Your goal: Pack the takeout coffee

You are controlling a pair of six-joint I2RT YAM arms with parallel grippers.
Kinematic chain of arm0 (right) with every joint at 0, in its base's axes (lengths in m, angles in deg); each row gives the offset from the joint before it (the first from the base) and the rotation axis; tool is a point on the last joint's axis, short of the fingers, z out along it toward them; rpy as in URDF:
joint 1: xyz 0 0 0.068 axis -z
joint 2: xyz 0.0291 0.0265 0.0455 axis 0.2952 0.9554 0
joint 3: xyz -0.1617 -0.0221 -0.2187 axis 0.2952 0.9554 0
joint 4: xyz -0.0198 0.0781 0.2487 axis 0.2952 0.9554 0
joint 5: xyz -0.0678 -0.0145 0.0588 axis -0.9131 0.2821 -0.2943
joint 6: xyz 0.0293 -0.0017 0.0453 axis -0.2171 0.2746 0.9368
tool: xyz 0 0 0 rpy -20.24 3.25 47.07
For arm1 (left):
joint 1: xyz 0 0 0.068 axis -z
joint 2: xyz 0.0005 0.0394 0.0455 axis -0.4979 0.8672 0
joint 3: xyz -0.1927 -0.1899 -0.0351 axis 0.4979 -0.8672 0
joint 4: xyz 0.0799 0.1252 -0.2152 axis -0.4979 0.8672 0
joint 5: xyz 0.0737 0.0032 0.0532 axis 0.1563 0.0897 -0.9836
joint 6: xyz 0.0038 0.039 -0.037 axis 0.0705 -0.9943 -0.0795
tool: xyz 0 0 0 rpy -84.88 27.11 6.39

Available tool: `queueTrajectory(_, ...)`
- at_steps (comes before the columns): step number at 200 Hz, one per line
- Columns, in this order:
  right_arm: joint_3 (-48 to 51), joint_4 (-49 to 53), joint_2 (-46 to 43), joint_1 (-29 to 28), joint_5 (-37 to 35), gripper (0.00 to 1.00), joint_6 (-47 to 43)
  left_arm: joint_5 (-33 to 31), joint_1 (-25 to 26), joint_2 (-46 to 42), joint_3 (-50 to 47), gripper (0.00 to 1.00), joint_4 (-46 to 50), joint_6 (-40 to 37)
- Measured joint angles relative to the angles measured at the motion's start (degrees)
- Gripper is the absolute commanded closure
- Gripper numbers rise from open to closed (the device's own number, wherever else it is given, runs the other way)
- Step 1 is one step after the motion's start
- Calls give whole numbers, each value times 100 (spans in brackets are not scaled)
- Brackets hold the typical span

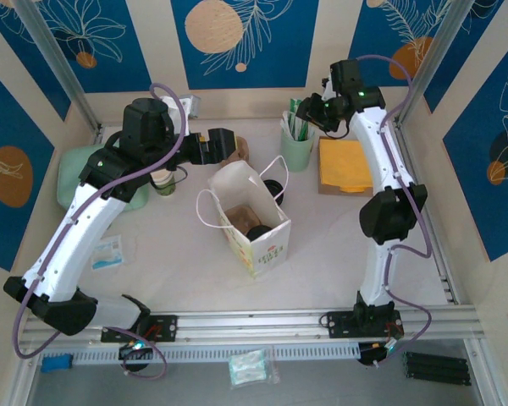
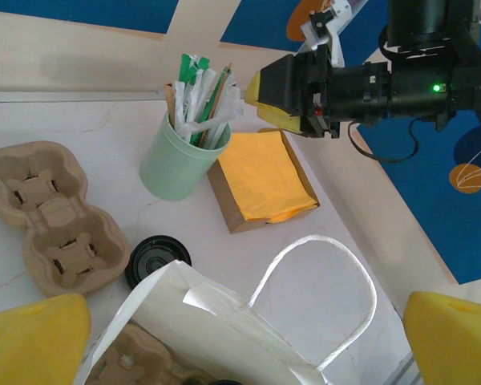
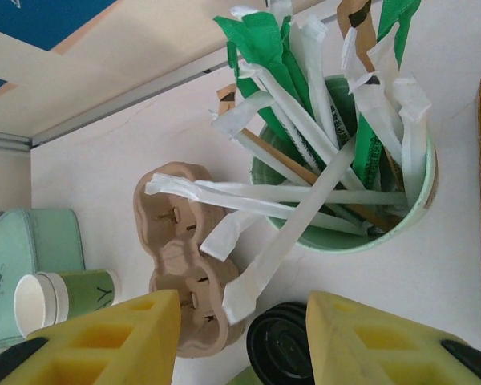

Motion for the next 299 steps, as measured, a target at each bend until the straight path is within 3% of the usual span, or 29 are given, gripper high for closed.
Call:
queueTrajectory(36, -448, 63, 494, 0, -74, 65, -68, 2, 0, -2, 0, 1, 0, 0)
queueTrajectory(102, -680, 232, 726, -24, -181, 100, -133, 0, 0, -2, 0, 1, 2, 0)
queueTrajectory(195, -1132, 555, 444, -131, -540, 100, -374, 0, 0, -2, -57, 1, 0, 0)
queueTrajectory(299, -428, 507, -1714, -232, -509, 100, -352, 4, 0, -116, -291, 1, -2, 0)
